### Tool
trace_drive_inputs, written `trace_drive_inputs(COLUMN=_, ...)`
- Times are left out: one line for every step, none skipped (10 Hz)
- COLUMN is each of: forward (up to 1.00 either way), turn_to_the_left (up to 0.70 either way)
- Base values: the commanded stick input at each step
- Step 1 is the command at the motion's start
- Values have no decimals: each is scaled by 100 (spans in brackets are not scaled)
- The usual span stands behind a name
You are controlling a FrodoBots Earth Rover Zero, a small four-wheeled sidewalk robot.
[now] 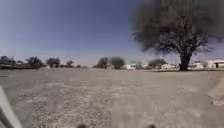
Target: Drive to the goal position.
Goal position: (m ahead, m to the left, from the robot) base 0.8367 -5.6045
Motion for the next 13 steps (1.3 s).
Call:
trace_drive_inputs(forward=70, turn_to_the_left=0)
trace_drive_inputs(forward=70, turn_to_the_left=0)
trace_drive_inputs(forward=70, turn_to_the_left=0)
trace_drive_inputs(forward=70, turn_to_the_left=0)
trace_drive_inputs(forward=70, turn_to_the_left=0)
trace_drive_inputs(forward=70, turn_to_the_left=0)
trace_drive_inputs(forward=70, turn_to_the_left=0)
trace_drive_inputs(forward=70, turn_to_the_left=-14)
trace_drive_inputs(forward=70, turn_to_the_left=-25)
trace_drive_inputs(forward=70, turn_to_the_left=-31)
trace_drive_inputs(forward=70, turn_to_the_left=-16)
trace_drive_inputs(forward=70, turn_to_the_left=0)
trace_drive_inputs(forward=70, turn_to_the_left=0)
